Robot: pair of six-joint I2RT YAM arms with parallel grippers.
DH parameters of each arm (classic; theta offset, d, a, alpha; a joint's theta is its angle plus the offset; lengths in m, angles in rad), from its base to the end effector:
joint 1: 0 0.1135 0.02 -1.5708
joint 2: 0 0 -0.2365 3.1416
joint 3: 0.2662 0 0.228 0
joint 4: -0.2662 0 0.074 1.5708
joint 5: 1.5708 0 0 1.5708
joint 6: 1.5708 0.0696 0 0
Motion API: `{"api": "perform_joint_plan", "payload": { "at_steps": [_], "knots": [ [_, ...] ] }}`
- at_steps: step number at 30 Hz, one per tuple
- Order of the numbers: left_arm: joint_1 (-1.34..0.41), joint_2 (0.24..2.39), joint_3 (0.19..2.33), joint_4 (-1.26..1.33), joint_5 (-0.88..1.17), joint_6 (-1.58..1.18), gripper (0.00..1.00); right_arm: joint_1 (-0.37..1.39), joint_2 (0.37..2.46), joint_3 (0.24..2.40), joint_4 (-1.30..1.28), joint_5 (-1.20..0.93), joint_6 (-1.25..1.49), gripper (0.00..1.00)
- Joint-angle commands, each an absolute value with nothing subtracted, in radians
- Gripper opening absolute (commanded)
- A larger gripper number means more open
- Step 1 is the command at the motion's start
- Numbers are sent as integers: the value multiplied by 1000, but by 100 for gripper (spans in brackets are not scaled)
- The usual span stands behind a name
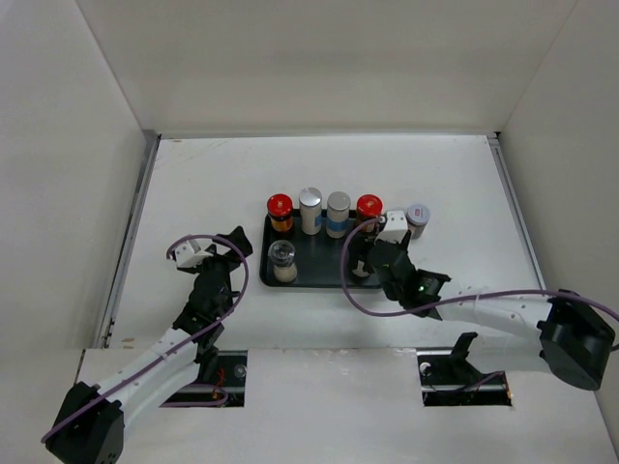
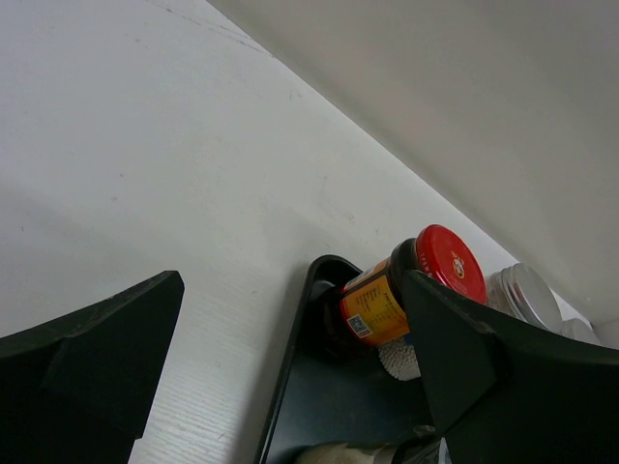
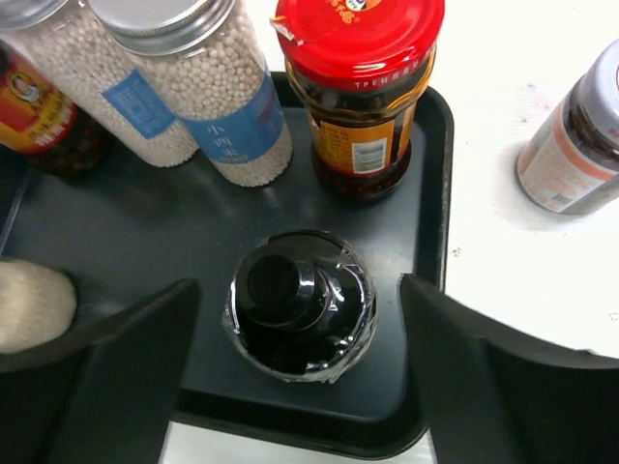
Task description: Organize the condiment bottles
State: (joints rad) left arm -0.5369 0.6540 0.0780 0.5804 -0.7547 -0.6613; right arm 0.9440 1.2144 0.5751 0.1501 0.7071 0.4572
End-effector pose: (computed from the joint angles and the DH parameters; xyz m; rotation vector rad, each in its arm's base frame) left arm 0.1740 -0.0481 0.1884 -0.6738 1.4273 -0.3506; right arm 0.1902 0.1855 0.1924 -0.0491 1.9406 0.1990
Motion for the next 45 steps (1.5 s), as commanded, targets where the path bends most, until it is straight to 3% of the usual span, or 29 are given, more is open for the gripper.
{"api": "perform_joint_plan", "payload": {
  "at_steps": [1,7,14,17,26,35,41,45],
  "knots": [
    [-527,660,66,632,-747,-663,100,950,1122,586,199,726,471,96],
    [-528,664,66,635,-753,-663,100,767,959,563,183,837,449,100],
    [-530,676,64,652,-743,-664,100,437,1228,650,222,760,427,100],
    [-536,680,66,653,-741,-661,100,413,1317,699,241,677,420,100],
    [-530,709,78,650,-724,-657,100,389,1521,762,330,687,445,100],
    [-530,712,81,649,-716,-657,99,380,1447,741,330,730,440,58],
    [-527,712,77,660,-724,-660,100,478,1195,715,324,841,332,55],
    [-527,707,77,660,-738,-660,100,638,1013,719,310,894,244,54]
  ]
}}
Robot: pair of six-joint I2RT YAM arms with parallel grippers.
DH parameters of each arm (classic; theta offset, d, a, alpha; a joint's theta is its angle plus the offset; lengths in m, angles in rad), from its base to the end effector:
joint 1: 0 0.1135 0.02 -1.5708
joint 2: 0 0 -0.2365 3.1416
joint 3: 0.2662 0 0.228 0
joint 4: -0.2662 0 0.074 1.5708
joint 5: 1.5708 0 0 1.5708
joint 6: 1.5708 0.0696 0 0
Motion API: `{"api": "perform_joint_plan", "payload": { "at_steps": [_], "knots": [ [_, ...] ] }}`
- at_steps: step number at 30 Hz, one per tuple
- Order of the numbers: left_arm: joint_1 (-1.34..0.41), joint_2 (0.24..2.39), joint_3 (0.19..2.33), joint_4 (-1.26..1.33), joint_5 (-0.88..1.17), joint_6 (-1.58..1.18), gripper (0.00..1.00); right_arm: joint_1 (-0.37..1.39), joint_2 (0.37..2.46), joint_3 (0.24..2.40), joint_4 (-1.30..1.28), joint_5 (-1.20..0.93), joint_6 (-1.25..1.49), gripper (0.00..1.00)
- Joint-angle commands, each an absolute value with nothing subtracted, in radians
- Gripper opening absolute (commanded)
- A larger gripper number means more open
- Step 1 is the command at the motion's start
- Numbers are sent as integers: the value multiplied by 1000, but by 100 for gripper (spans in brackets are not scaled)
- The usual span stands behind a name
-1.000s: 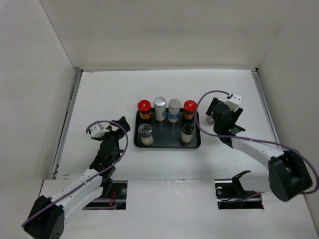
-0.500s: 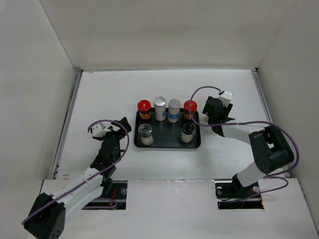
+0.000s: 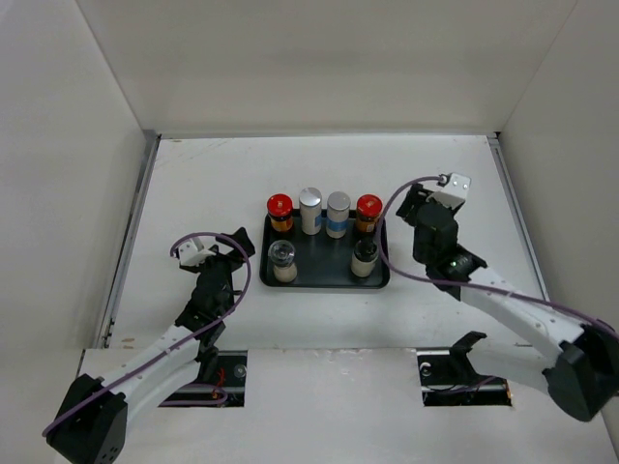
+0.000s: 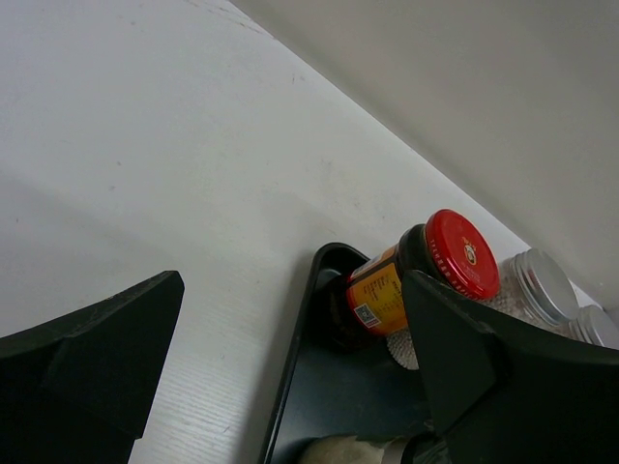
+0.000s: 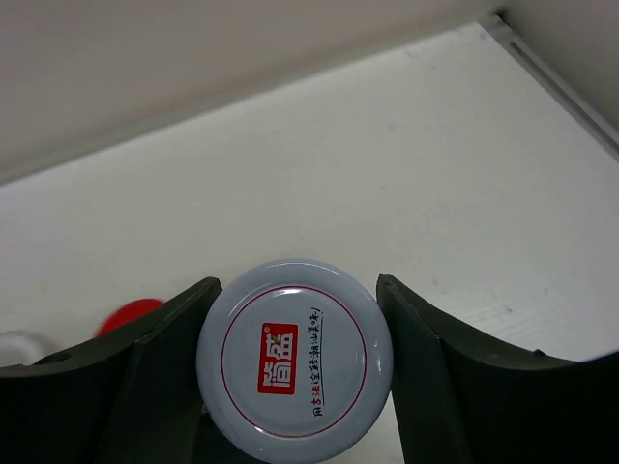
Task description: Organize the condiment bottles
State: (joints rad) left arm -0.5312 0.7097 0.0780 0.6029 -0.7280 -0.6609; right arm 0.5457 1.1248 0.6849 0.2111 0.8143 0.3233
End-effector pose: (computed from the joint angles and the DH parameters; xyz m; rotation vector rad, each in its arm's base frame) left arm 0.1782 -0.0510 0.1825 -0.6527 1.4641 -0.3460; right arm 0.2495 0.0923 0.2598 0.3748 1.6869 -0.0932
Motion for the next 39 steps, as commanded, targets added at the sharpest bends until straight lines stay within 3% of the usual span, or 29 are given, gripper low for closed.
{"api": "perform_joint_plan", "payload": {
  "at_steps": [1,10,21,31,33,36,39],
  "knots": [
    [-525,707,77,657,-741,-658,100,691,996,735,307,891,224,55],
    [-525,670,74,627,-762,-657,100,1027,1158,856,334,786,222,55],
    [-510,698,89,594,-766,-657,100,1056,1538,870,532,655,295,56],
    [-507,755,118,557,-782,-658,100,1056,1683,836,629,683,342,62],
    [-505,779,124,555,-811,-658,100,1062,1672,830,624,698,344,73],
    [-522,793,149,523,-834,-660,100,1067,1614,819,612,716,331,100],
    [-527,796,214,429,-832,-657,100,1067,1527,813,571,712,328,100]
  ]
}}
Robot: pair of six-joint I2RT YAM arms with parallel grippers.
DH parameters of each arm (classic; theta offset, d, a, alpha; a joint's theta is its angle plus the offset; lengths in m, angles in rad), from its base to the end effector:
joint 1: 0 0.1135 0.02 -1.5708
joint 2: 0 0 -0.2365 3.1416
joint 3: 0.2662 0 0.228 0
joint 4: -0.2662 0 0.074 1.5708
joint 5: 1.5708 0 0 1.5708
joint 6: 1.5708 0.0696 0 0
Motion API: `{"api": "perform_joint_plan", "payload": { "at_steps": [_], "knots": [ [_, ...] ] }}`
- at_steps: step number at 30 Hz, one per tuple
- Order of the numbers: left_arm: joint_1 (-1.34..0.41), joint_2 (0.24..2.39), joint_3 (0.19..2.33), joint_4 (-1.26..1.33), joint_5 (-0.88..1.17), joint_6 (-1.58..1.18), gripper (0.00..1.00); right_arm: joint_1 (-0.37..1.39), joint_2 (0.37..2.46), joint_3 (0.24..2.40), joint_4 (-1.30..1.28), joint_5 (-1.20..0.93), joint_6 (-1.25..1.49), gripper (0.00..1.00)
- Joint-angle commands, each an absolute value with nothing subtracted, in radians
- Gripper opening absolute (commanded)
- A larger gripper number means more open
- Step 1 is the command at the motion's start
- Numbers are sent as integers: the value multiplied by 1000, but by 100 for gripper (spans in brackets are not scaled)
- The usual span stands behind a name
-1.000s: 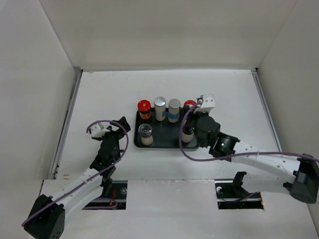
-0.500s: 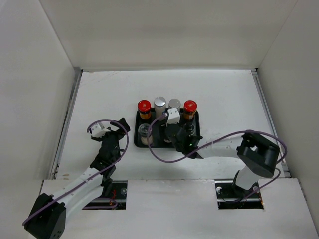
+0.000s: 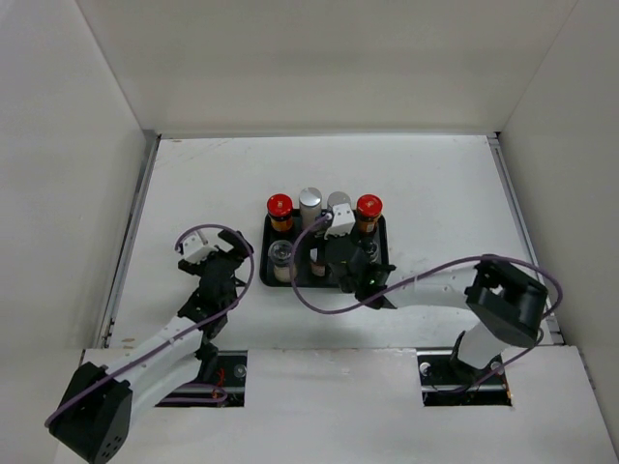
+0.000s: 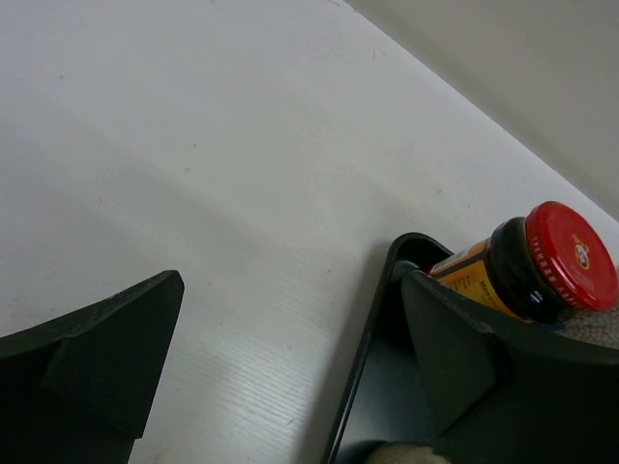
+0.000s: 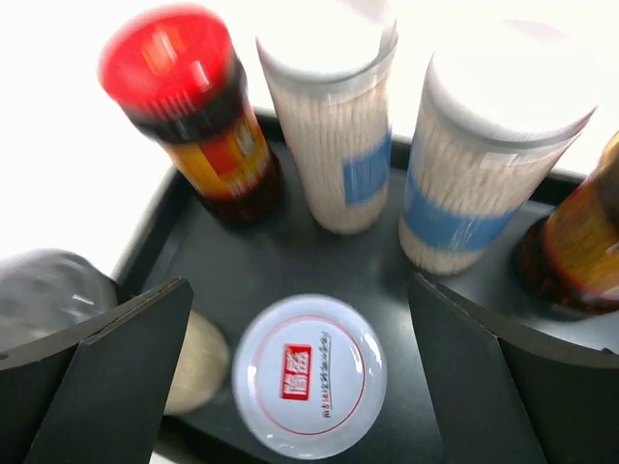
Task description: Organize the condiment bottles
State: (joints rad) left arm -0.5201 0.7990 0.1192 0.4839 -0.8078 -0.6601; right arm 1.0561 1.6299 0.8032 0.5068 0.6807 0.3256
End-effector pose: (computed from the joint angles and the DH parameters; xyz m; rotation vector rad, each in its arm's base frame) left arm 0.1843 -0.0476 0.1676 -0.6770 1.5685 -0.1640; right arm 0.2098 0.2819 0.1881 -0.2098 1.8182 0.3320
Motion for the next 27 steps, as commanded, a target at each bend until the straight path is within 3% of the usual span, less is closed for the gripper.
{"api": "perform_joint_plan", "payload": {
  "at_steps": [1,7,15,27],
  "knots": [
    [-528,793,242,373,-831,-661,100,1067,1497,811,558,703,319,100],
    [-544,721,379,148,-827,-675,100,1023,1264,735,532,706,264,100],
    [-573,758,511,-37,-830,-663,100,711,947,543,519,736,389,100],
    [-673,818,644,-104,-844,-655,100,665,999,494,531,741,494,100]
  ]
}}
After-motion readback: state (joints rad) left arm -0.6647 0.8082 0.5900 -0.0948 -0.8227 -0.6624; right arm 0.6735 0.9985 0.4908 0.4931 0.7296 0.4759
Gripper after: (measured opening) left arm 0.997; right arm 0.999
